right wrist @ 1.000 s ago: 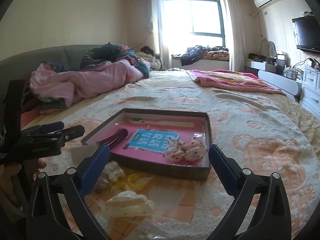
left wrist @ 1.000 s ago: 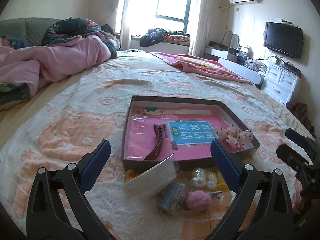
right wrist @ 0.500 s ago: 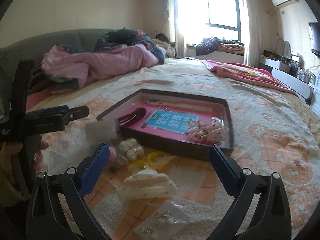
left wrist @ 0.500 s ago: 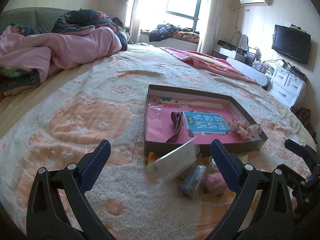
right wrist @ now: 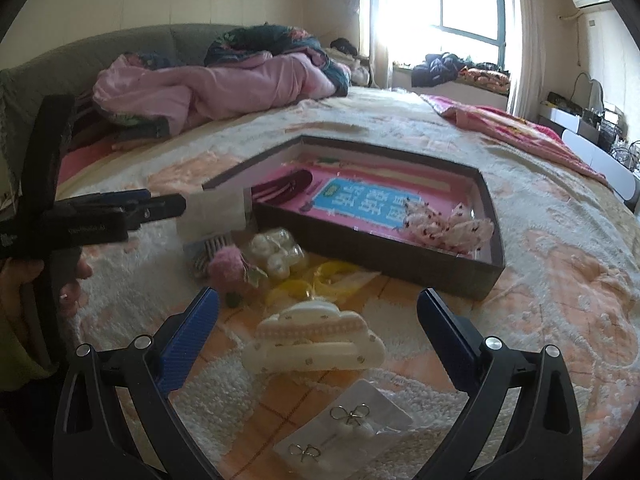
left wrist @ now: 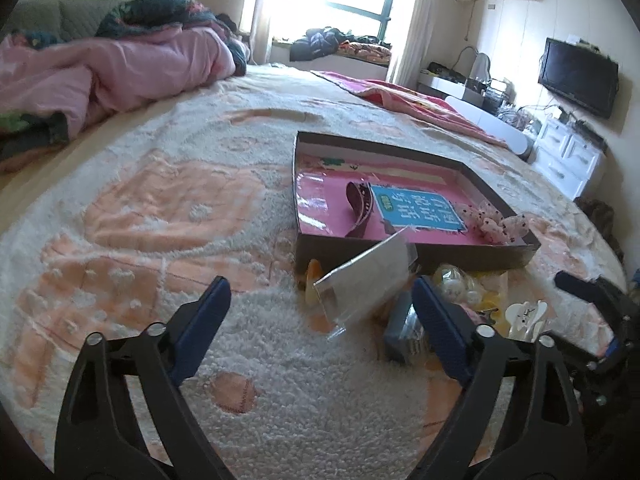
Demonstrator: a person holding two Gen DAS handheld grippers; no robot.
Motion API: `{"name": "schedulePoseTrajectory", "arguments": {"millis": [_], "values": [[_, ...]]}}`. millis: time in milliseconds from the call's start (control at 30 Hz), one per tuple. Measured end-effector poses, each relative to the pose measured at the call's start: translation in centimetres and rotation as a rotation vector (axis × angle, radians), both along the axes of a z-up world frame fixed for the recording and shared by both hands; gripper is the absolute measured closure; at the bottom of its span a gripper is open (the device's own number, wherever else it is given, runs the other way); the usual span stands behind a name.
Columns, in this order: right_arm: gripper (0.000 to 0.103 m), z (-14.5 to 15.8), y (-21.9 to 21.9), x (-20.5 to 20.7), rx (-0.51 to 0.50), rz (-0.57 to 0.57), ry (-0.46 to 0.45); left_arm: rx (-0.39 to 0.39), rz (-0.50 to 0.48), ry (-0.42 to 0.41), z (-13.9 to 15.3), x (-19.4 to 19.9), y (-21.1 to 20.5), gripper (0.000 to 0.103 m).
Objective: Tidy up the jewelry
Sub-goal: 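Grasp the clear plastic strip with the left tool while the right tool grasps the cream cloud clip, then place the plastic strip in the tray with the left tool while the right tool places the cloud clip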
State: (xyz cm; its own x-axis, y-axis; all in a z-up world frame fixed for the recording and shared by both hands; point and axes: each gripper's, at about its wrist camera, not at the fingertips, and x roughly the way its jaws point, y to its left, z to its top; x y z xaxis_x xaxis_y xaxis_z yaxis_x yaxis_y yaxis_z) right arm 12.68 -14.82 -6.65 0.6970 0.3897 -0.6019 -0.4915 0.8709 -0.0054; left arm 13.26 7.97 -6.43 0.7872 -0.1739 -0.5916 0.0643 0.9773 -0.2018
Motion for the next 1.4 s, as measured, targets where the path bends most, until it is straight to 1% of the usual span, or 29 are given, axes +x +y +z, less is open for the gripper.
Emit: {"name": "schedulePoseTrajectory", "arguments": {"millis": [33,200,267,333,367,467,500,533,567,600,733,767,800,967,1100,1400], "values": [[0.007,-0.2,0.1,0.1,-0.004,0.002,0.004,-0.014,-0.004,0.005,-0.2,0.1,0.2,0.028],[0.007,-1.1,0.8,0.2,-0.044,0.031,0.021,-0.058,-0.033,0.020,-0.8,0.5,0.1,0.035],[0.007,-1.4,1.0,0.2,-0.053,0.039,0.025,-0.062,-0.045,0.019,-0.8,0.7,-0.2,0.041],[0.007,-1.7,1.3,0.3,-0.067,0.048,0.033,-0.070,-0.055,0.021,-0.9,0.9,-0.5,0.048],[0.007,-1.9,1.4,0.4,-0.074,0.051,0.035,-0.076,-0.057,0.024,-0.9,1.0,-0.5,0.049],[0.008,-2.3,1.5,0.6,-0.082,0.058,0.050,-0.088,-0.066,0.031,-1.2,1.4,-0.6,0.059],[0.010,-2.4,1.5,0.6,-0.081,0.059,0.054,-0.090,-0.068,0.033,-1.2,1.4,-0.6,0.064],[0.020,-2.4,1.4,0.7,-0.085,0.057,0.055,-0.092,-0.071,0.035,-1.3,1.4,-0.6,0.069],[0.026,-2.5,1.5,0.8,-0.094,0.058,0.060,-0.093,-0.074,0.036,-1.3,1.4,-0.6,0.072],[0.029,-2.6,1.4,0.9,-0.103,0.053,0.061,-0.094,-0.078,0.037,-1.2,1.3,-0.6,0.073],[0.029,-2.5,1.1,1.0,-0.087,0.049,0.062,-0.090,-0.082,0.035,-1.1,1.3,-0.8,0.077],[0.029,-2.4,1.1,0.9,-0.083,0.049,0.058,-0.089,-0.082,0.033,-1.0,1.1,-0.8,0.080],[0.029,-2.3,1.0,0.9,-0.077,0.049,0.054,-0.087,-0.084,0.025,-0.9,0.9,-0.8,0.086],[0.029,-1.6,0.4,1.0,-0.042,0.024,0.049,-0.065,-0.091,0.002,0.0,0.3,-1.2,0.091],[0.029,-0.9,-0.4,1.3,-0.007,-0.002,0.044,-0.069,-0.105,-0.025,1.0,-0.3,-1.5,0.096],[0.029,0.5,-2.1,1.3,0.041,-0.042,0.023,-0.051,-0.159,-0.067,3.0,-1.1,-3.2,0.098]]}}
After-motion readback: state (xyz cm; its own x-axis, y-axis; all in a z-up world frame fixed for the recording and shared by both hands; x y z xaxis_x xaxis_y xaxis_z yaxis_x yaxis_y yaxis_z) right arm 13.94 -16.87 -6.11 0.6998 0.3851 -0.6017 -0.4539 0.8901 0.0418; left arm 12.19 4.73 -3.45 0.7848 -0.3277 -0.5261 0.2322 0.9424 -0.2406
